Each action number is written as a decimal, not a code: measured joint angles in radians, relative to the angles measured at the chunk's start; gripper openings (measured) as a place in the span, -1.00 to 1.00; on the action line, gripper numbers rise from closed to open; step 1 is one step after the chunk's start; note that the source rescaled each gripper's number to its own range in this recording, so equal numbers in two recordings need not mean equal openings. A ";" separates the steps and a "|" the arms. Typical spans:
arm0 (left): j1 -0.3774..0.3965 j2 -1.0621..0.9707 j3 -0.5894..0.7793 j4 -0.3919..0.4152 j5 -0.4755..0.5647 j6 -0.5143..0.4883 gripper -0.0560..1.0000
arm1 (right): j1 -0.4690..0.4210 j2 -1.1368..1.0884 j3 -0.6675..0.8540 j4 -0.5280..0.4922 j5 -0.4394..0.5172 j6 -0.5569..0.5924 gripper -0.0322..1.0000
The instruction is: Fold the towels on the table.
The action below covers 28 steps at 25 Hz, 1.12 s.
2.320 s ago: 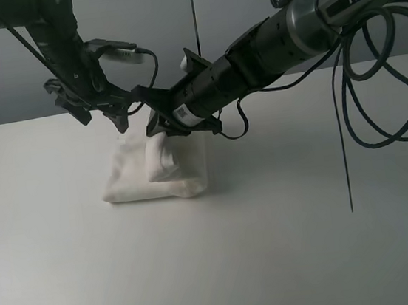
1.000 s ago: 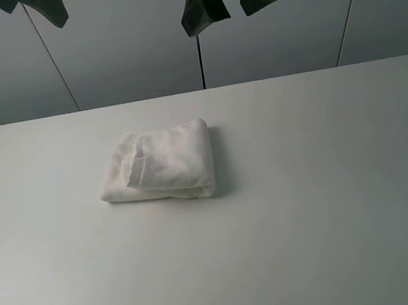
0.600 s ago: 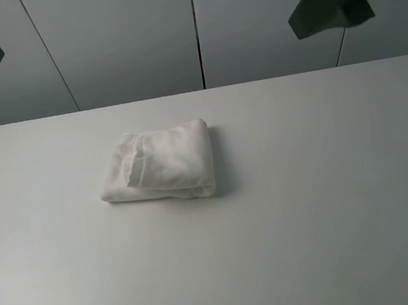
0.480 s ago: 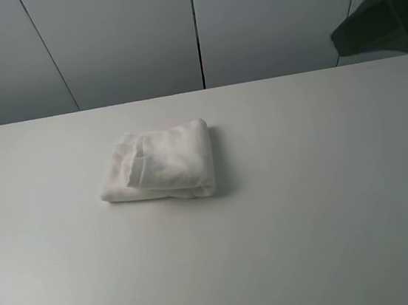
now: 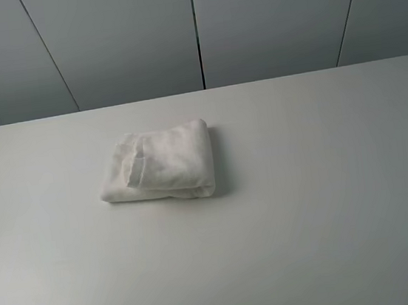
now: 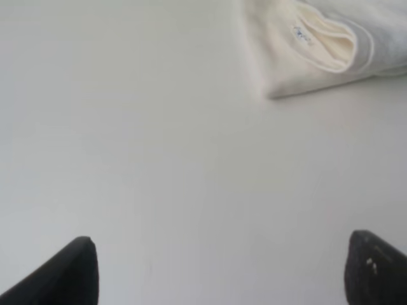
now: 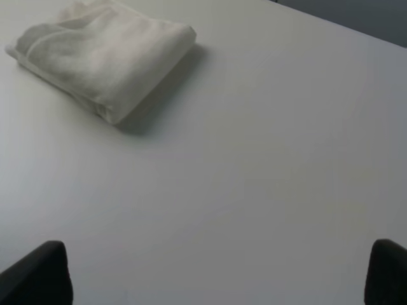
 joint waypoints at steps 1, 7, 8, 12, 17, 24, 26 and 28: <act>0.000 -0.042 0.031 0.000 0.003 -0.015 0.97 | 0.000 -0.041 0.011 0.000 0.012 0.000 1.00; 0.000 -0.258 0.202 0.000 -0.008 -0.049 0.97 | 0.000 -0.251 0.091 0.005 0.022 -0.002 1.00; 0.000 -0.296 0.223 0.000 -0.008 -0.049 0.97 | 0.000 -0.280 0.111 0.013 0.023 -0.004 1.00; 0.000 -0.439 0.272 -0.029 -0.026 -0.047 0.97 | 0.000 -0.308 0.157 0.086 0.019 -0.059 1.00; 0.000 -0.542 0.278 -0.033 -0.062 -0.045 0.97 | 0.000 -0.308 0.175 0.133 -0.015 -0.188 1.00; 0.000 -0.548 0.315 -0.073 -0.129 0.048 0.97 | 0.000 -0.310 0.176 0.215 0.002 -0.401 1.00; 0.000 -0.548 0.317 -0.093 -0.130 0.061 0.97 | 0.000 -0.310 0.176 0.211 0.002 -0.365 1.00; 0.000 -0.548 0.317 -0.115 -0.133 0.074 0.97 | 0.000 -0.310 0.176 0.198 -0.004 -0.316 1.00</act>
